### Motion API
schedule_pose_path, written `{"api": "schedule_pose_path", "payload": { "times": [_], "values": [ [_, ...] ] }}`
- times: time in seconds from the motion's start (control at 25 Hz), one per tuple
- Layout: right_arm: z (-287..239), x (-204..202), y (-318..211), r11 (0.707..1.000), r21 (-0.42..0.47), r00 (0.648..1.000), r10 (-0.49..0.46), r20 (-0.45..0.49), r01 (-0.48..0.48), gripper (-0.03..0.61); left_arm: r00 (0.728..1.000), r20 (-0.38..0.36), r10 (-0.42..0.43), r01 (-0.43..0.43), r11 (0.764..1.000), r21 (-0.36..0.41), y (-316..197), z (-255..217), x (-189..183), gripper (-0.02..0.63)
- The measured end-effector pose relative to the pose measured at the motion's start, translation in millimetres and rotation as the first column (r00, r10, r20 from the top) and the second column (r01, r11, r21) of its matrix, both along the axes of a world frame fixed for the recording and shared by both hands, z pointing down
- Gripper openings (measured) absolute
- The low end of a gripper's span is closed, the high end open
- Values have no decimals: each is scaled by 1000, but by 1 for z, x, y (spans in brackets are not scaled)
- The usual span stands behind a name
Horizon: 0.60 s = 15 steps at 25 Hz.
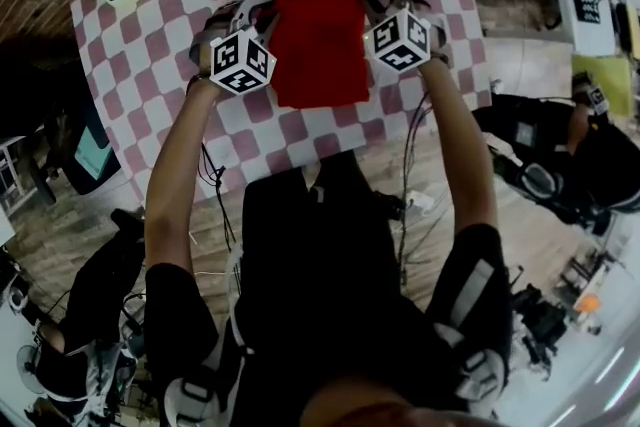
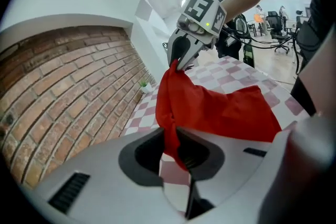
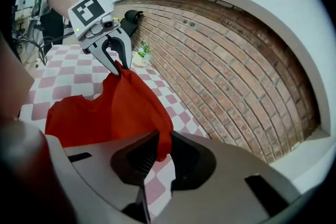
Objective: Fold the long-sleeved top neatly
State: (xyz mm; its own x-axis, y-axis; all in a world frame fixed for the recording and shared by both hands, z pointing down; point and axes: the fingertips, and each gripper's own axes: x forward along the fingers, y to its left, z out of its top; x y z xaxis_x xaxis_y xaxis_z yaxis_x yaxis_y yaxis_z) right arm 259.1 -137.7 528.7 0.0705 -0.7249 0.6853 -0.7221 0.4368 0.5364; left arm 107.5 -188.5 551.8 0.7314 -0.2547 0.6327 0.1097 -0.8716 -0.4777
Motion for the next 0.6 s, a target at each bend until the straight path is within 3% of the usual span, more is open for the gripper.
{"api": "schedule_pose_path", "payload": {
  "times": [0.32, 0.6],
  "values": [
    [-14, -22, 63, 996, 88, 1000, 13, 0, -13, 58, 999, -32, 35, -33, 998, 61, 55, -11, -17, 64],
    [3, -45, 114, 996, 91, 1000, -12, 14, 11, 58, 998, 16, 57, -58, 993, 99, 93, 4, -35, 64]
  ]
}}
